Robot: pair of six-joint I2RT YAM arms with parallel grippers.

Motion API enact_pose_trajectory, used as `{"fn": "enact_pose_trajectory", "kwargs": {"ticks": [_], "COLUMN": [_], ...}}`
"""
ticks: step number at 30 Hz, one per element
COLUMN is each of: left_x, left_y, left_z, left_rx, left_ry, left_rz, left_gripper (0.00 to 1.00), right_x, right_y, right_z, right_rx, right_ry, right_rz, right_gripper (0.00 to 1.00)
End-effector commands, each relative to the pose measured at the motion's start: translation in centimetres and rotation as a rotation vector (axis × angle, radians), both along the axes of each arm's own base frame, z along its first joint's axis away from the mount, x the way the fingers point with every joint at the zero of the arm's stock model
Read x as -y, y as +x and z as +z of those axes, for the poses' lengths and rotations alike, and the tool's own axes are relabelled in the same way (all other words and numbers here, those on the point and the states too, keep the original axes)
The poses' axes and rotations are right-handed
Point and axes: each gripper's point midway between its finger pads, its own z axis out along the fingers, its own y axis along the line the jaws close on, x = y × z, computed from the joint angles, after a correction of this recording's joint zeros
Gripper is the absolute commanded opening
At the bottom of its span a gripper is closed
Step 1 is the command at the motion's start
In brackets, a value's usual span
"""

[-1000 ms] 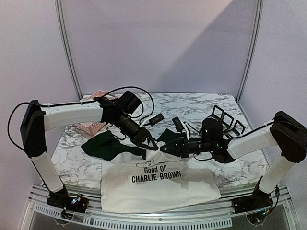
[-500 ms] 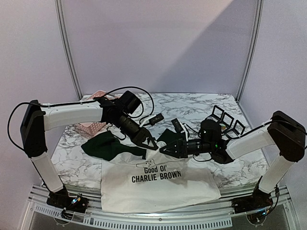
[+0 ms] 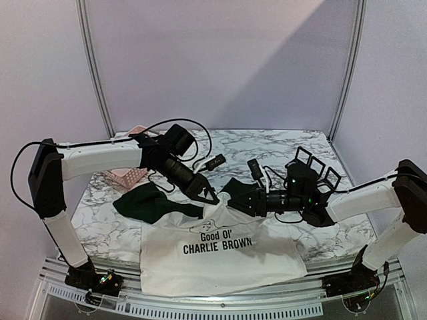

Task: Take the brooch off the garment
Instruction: Open the brooch with the crumpled clothing, then pass from the left arm to the right

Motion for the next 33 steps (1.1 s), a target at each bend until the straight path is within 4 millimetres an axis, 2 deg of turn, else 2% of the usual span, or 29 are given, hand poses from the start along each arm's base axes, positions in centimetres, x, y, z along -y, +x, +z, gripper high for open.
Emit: {"fn": "enact_pose_trajectory", "kwargs": {"ticks": [1,8,21,33], "left_x": [0.2,0.2,0.3,0.2], "left_y": [0.9,0.8,0.7,0.8], "left_z": [0.4,0.3,0.5,0.6], "left_rx": [0.010,0.007,0.007,0.013], "left_ry": [-0.018,-0.017,-0.024,-0.022], "left_rz": [0.012,0.012,0.007,0.010], "left_gripper": [0.00,0.00,0.00,0.00], "right_x": [0.5,-0.2,-0.5,-1.3], "right_y": [0.4,0.4,0.8,1.1], "right_z": [-0.3,-0.6,-0.8,-0.8], "right_rx": [0.009,-0.001,0.000,0.002], "right_ry": [-0.017,-0.025,-0.028,-0.032], "right_rz": [-0.034,-0.003,-0.008,0.020], "right_gripper": [0.36,0.26,0.23,0.09]}}
